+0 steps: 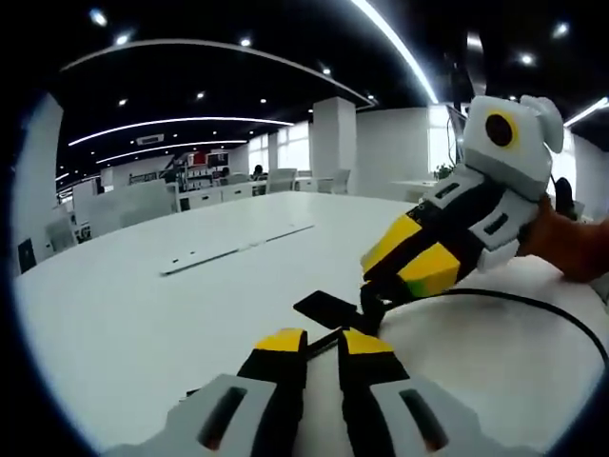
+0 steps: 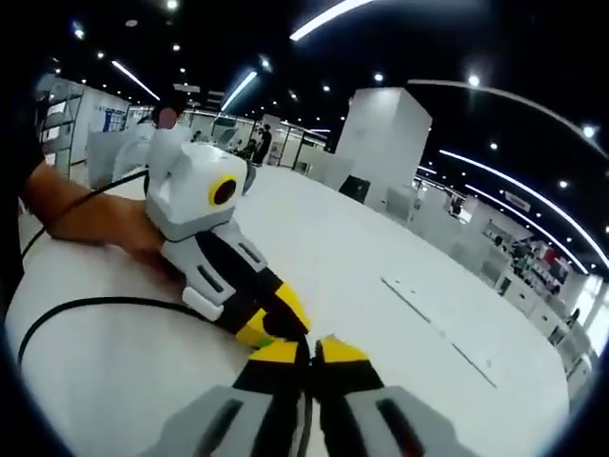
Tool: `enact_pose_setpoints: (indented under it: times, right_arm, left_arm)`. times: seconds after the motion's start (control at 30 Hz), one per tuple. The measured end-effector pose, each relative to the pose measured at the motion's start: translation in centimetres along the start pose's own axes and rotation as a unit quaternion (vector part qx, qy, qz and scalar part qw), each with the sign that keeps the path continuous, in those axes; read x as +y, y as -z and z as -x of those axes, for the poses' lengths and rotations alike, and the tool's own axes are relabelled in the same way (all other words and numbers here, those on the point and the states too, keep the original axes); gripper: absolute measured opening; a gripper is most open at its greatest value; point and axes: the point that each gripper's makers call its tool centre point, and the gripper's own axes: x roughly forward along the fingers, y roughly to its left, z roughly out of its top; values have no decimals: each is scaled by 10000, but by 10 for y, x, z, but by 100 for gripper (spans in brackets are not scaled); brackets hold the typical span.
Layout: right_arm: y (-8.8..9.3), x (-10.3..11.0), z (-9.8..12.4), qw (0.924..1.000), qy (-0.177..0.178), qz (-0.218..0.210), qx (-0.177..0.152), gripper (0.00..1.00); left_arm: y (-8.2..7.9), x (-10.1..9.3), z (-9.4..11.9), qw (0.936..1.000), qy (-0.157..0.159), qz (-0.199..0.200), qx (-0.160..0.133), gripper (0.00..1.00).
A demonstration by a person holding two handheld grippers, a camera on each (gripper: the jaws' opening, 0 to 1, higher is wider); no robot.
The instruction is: Find the charging cable on the desk, coil it up and secure with Velcro.
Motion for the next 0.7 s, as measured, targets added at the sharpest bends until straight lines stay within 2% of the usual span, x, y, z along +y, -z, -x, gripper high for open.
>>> enact_pose_setpoints:
  times: [0.27,0.47,0.7]
  right_arm:
    - [1,-7,-5,10000,47,-3,68,3]
    - [10,-20,-11,9994,124,-283,138,3]
    - [25,-25,-23,9984,97,-469,296,3]
  left_arm:
    - [0,0,0,10000,13,6,-18,14]
    - [0,1,-1,10000,11,-3,-16,14]
    - [1,1,-1,10000,28,-23,-23,13]
